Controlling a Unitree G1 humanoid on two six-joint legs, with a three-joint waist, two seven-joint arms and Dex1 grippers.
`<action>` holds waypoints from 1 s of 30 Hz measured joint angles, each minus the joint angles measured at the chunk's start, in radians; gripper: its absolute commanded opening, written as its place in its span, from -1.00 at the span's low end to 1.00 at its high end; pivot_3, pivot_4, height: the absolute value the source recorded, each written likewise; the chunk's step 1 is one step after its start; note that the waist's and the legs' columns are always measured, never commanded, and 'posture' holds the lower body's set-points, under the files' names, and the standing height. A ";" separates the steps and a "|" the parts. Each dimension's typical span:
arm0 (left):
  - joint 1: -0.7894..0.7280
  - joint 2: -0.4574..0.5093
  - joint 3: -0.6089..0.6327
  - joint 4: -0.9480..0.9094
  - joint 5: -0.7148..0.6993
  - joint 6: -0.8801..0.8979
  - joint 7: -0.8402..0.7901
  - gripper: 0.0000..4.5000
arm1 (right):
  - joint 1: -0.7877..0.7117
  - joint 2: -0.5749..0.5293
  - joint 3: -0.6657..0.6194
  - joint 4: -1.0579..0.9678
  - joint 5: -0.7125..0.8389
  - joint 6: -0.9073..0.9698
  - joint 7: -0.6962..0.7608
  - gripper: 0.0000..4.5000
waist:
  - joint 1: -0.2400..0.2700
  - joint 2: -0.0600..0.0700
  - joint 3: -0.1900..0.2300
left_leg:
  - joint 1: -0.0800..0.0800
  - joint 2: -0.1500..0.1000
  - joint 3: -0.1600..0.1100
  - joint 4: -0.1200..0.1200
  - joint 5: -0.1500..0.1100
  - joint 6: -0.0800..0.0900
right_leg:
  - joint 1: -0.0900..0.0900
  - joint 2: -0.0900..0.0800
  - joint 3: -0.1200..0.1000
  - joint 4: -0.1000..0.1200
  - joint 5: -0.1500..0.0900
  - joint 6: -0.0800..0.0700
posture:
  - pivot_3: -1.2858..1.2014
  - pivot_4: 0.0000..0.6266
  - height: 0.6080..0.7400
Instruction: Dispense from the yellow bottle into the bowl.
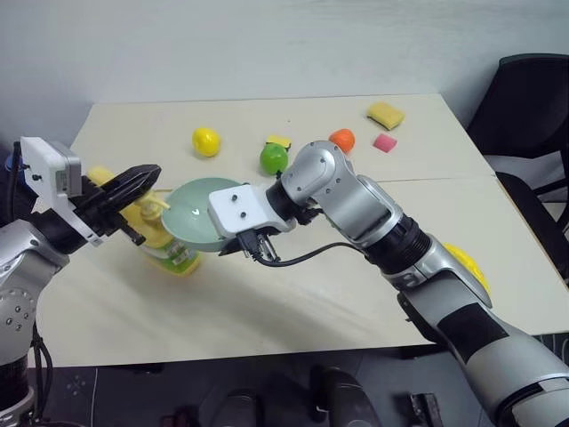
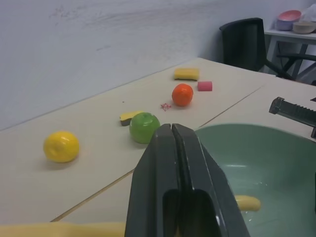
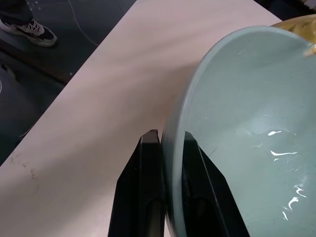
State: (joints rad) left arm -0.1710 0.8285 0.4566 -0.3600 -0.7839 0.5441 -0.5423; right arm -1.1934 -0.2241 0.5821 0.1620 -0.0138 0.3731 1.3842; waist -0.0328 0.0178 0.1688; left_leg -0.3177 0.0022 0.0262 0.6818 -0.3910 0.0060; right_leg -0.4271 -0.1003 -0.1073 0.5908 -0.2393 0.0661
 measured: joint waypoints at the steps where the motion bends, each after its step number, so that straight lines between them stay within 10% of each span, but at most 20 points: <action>1: 0.003 -0.001 0.000 -0.003 0.000 0.000 0.004 -0.98 | 0.000 0.000 0.000 0.000 0.004 0.000 0.000 -1.00 | 0.000 0.001 -0.001 | 0.000 0.000 0.000 0.000 0.000 0.000 | 0.000 0.000 0.000 0.000 0.000 0.000 | 0.03 -0.52 1.00; 20: -0.064 -0.050 0.175 0.037 -0.211 -0.035 -0.170 -0.98 | 0.162 -0.167 -0.104 -0.079 0.056 -0.008 -0.044 -1.00 | 0.003 -0.016 0.003 | -0.011 -0.002 -0.006 0.000 -0.001 0.002 | -0.005 -0.001 -0.005 -0.006 0.000 0.000 | 0.03 -0.52 1.00; 30: 0.338 0.006 0.109 -0.101 -0.115 -0.025 -0.451 -0.98 | 0.402 -0.346 -0.111 0.208 -0.067 -0.492 -0.104 -1.00 | -0.005 -0.015 0.007 | -0.009 0.001 -0.003 0.000 0.001 0.000 | -0.002 0.003 -0.004 -0.014 0.001 0.000 | 0.03 -0.52 1.00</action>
State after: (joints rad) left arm 0.1670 0.8346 0.5660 -0.4608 -0.8992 0.5189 -0.9936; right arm -0.7917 -0.5699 0.4710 0.3700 -0.0805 -0.1189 1.2807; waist -0.0374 0.0027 0.1760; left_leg -0.3263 0.0028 0.0233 0.6823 -0.3904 0.0056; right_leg -0.4288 -0.0972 -0.1118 0.5772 -0.2385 0.0666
